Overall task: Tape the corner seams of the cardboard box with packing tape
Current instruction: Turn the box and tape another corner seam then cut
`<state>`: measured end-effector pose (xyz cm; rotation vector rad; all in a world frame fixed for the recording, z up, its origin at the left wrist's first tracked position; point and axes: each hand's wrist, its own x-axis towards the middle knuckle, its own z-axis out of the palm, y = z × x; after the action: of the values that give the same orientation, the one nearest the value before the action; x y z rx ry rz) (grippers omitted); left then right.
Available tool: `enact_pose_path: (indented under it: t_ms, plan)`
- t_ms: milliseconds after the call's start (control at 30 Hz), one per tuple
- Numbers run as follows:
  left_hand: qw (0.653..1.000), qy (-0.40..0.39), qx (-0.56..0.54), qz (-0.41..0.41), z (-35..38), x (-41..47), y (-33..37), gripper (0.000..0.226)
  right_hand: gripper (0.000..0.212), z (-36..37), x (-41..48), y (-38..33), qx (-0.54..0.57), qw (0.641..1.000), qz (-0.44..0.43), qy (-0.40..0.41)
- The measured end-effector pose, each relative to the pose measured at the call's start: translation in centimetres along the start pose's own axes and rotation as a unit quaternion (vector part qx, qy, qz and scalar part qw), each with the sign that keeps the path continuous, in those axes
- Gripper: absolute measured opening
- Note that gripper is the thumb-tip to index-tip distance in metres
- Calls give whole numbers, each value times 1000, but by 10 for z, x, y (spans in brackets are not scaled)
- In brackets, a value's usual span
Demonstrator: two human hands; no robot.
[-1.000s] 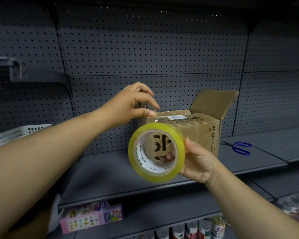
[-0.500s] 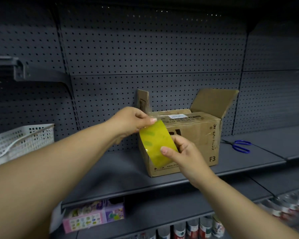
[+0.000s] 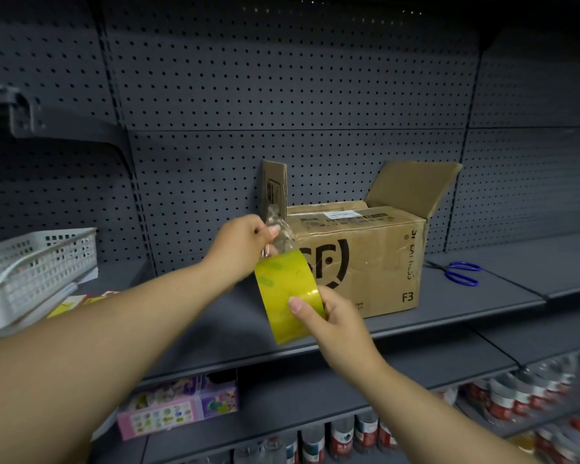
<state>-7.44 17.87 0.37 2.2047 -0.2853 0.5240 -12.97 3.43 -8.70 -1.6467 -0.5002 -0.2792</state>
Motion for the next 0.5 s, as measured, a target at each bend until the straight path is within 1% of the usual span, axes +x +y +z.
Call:
enact_pose_path:
  t_ms: [100, 200, 267, 333, 367, 433, 500]
  plan:
    - [1000, -6, -15, -18, 6, 0, -4, 31, 26, 2, -4, 4, 30, 999, 19, -1]
    - [992, 1, -112, -63, 11, 1, -6, 29, 28, 1, -6, 7, 43, 999, 14, 14]
    - [988, 1, -139, -67, 12, 3, -4, 28, 33, 0, -8, 10, 64, 997, 15, 29]
    - [991, -21, -120, -50, 12, 4, -4, 28, 34, -2, -11, 12, 76, 996, 22, 36]
    - [993, -35, -102, -42, 12, 4, -6, 29, 30, -2, -12, 14, 75, 996, 27, 36]
    - [995, -56, -80, -27, 11, 6, -11, 29, 16, -1, -13, 16, 60, 997, 38, 34]
    - [998, -50, -34, -8, 11, 12, -17, 28, 7, 3, -12, 17, 42, 998, 47, 29]
